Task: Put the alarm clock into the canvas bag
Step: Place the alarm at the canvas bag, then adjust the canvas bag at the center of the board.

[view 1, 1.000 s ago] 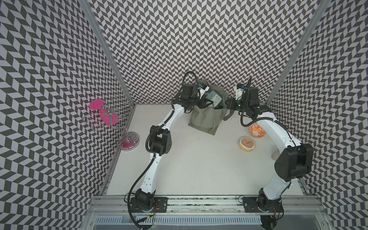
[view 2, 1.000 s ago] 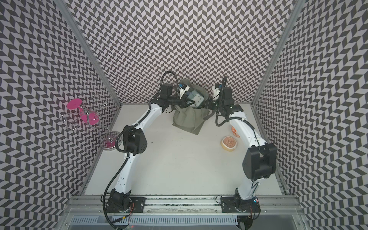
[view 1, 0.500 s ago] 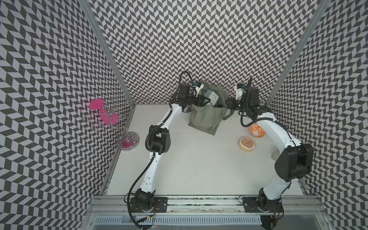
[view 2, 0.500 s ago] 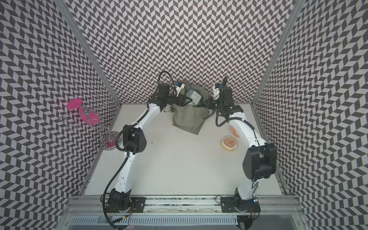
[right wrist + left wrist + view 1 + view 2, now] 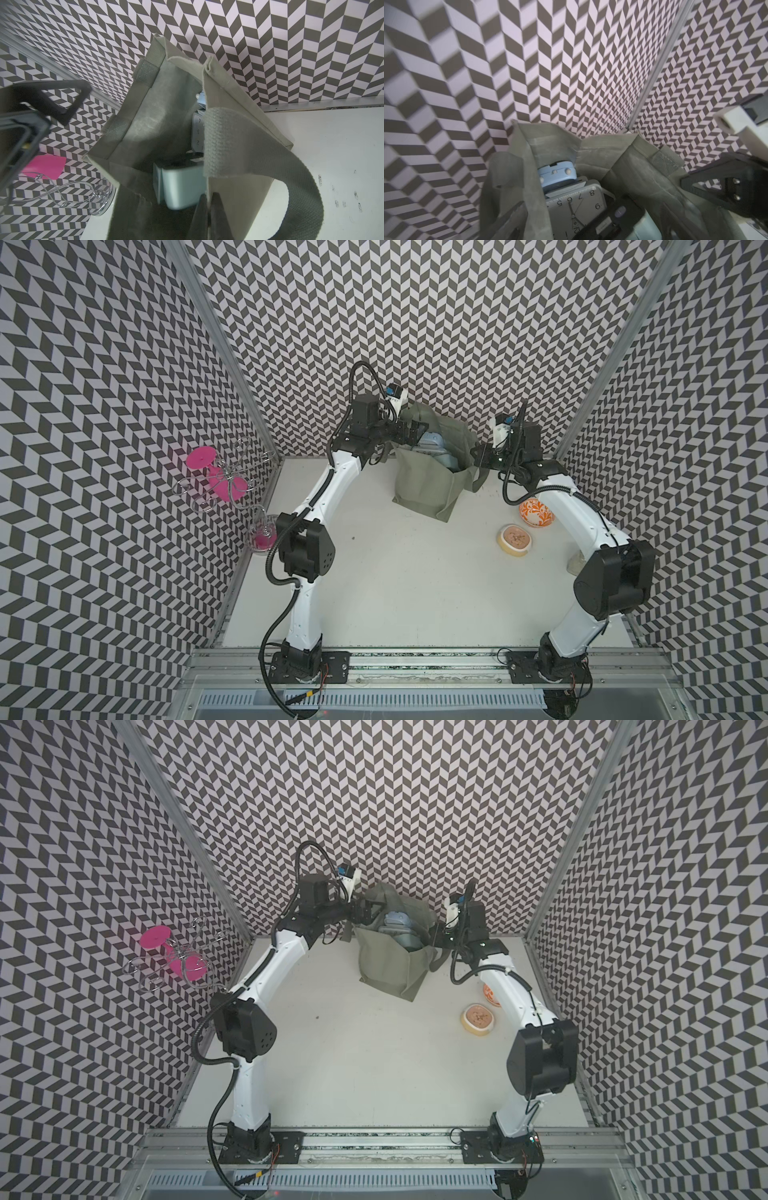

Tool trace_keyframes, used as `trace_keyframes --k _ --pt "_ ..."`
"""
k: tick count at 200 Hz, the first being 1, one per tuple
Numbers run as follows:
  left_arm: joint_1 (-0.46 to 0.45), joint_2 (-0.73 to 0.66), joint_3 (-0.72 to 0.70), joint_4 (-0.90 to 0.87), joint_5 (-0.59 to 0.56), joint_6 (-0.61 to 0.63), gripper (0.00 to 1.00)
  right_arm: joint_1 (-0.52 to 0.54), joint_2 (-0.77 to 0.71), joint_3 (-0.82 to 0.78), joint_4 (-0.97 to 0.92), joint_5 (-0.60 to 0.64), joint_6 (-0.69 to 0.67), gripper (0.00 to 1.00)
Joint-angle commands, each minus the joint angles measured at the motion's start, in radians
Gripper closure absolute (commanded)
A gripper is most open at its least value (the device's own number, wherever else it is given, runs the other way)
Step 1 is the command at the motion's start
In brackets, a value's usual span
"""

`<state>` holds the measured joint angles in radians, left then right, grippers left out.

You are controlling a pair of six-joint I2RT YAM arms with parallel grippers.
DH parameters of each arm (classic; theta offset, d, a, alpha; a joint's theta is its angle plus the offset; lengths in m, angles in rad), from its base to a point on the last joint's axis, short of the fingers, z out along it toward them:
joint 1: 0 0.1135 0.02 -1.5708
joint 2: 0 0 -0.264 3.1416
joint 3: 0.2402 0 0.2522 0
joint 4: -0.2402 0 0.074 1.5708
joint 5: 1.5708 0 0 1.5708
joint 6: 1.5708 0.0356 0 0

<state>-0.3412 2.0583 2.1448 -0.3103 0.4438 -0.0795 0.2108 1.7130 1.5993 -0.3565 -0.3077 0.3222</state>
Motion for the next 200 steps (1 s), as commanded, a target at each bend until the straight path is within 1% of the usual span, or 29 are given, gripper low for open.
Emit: trace_keyframes --k 1,18,43,70,89,113,132,140,170,181,196,200 --pt "0.007 -0.058 -0.069 0.032 -0.173 0.014 0.01 -0.002 -0.079 0.019 0.117 -0.007 0.001 1.00" --pt "0.013 -0.053 -0.061 -0.022 -0.228 0.014 0.01 -0.002 -0.083 0.016 0.116 -0.008 -0.003 1.00" --pt "0.020 0.031 0.059 -0.146 -0.265 0.028 0.01 -0.001 -0.087 0.013 0.119 -0.023 -0.011 1.00" --pt "0.025 0.135 0.188 -0.238 -0.261 0.036 0.04 -0.001 -0.098 0.010 0.119 -0.030 -0.025 1.00" --pt "0.031 0.174 0.211 -0.241 -0.236 0.028 0.07 -0.001 -0.103 0.010 0.113 -0.029 -0.036 1.00" --pt "0.049 0.221 0.234 -0.256 -0.207 0.013 0.14 -0.001 -0.107 0.010 0.108 -0.028 -0.047 1.00" --pt "0.061 0.244 0.249 -0.274 -0.148 0.012 0.26 -0.001 -0.106 0.011 0.112 -0.025 -0.049 1.00" --pt "0.064 0.244 0.248 -0.276 -0.115 0.016 0.34 -0.001 -0.101 0.014 0.114 -0.022 -0.049 1.00" --pt "0.067 0.206 0.248 -0.253 0.020 0.027 0.72 -0.001 -0.062 0.071 0.104 -0.024 -0.052 1.00" --pt "0.070 0.178 0.248 -0.232 0.060 0.022 0.83 -0.001 -0.044 0.109 0.095 -0.021 -0.055 1.00" --pt "0.074 0.135 0.244 -0.191 0.078 0.004 1.00 -0.001 -0.020 0.175 0.087 -0.018 -0.071 1.00" --pt "0.074 0.122 0.242 -0.178 0.078 -0.004 1.00 -0.001 -0.014 0.194 0.084 -0.015 -0.073 1.00"
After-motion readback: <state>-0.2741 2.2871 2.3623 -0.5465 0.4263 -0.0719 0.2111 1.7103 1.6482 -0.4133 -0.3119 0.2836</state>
